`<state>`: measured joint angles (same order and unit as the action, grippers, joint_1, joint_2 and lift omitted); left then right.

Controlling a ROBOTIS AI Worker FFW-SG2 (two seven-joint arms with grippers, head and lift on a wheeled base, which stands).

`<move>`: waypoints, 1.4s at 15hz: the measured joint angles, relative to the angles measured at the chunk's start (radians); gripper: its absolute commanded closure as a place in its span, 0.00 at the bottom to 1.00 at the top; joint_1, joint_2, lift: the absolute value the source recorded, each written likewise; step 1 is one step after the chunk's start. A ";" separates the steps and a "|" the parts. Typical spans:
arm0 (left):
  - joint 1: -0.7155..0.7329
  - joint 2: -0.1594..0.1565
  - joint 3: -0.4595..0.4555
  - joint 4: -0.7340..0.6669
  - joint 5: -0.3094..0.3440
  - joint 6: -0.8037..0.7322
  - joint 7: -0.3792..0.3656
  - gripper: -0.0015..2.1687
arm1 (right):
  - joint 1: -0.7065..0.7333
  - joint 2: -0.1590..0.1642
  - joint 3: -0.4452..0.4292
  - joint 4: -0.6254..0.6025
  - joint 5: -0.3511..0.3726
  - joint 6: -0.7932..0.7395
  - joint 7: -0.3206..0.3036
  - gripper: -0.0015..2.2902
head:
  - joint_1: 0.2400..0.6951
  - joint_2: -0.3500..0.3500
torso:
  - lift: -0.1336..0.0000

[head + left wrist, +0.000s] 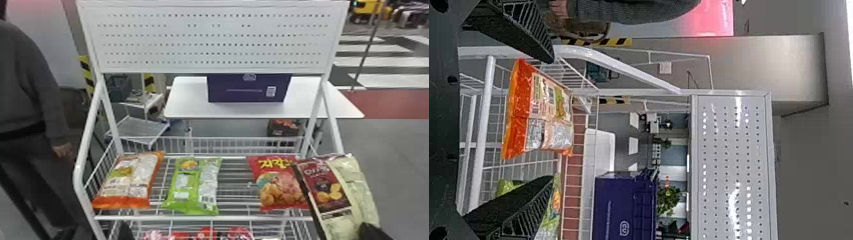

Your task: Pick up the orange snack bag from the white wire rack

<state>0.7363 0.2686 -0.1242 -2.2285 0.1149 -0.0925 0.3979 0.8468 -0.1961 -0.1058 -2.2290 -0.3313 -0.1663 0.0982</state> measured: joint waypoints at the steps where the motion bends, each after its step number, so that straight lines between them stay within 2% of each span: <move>1: -0.020 -0.001 -0.004 0.018 0.003 0.001 -0.007 0.03 | 0.000 0.000 0.000 0.001 0.000 0.000 0.000 0.99 | 0.57 0.50 | 1.00; 3: -0.103 -0.006 -0.014 0.083 0.024 0.004 -0.035 0.03 | -0.002 0.000 0.000 0.004 0.000 0.000 0.000 0.99 | 0.57 0.50 | 1.00; 5: -0.250 -0.015 -0.031 0.192 0.057 0.039 -0.058 0.04 | -0.003 0.001 0.001 0.005 0.000 0.000 0.001 0.99 | 0.57 0.50 | 1.00; 8: -0.467 -0.024 -0.065 0.357 0.066 0.122 -0.081 0.04 | -0.003 0.006 0.000 0.011 0.001 0.000 0.002 0.99 | 0.57 0.50 | 1.00; 13: -0.720 -0.023 -0.070 0.587 0.130 0.239 -0.135 0.04 | -0.002 0.016 0.000 0.015 0.006 0.000 0.003 0.99 | 0.57 0.50 | 1.00; 16: -0.811 -0.010 -0.060 0.699 0.166 0.285 -0.164 0.06 | -0.002 0.018 0.001 0.014 0.007 0.000 0.005 0.99 | 0.57 0.50 | 1.00; 19: -0.830 0.005 -0.034 0.737 0.201 0.334 -0.213 0.08 | -0.002 0.020 0.001 0.014 0.007 0.000 0.005 0.99 | 0.57 0.50 | 1.00; 21: -0.831 0.007 -0.021 0.743 0.205 0.376 -0.227 0.15 | -0.003 0.020 0.001 0.014 0.008 0.000 0.005 0.99 | 0.57 0.50 | 1.00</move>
<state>-0.0950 0.2758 -0.1450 -1.4854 0.3201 0.2837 0.1710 0.8437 -0.1764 -0.1047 -2.2151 -0.3237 -0.1663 0.1029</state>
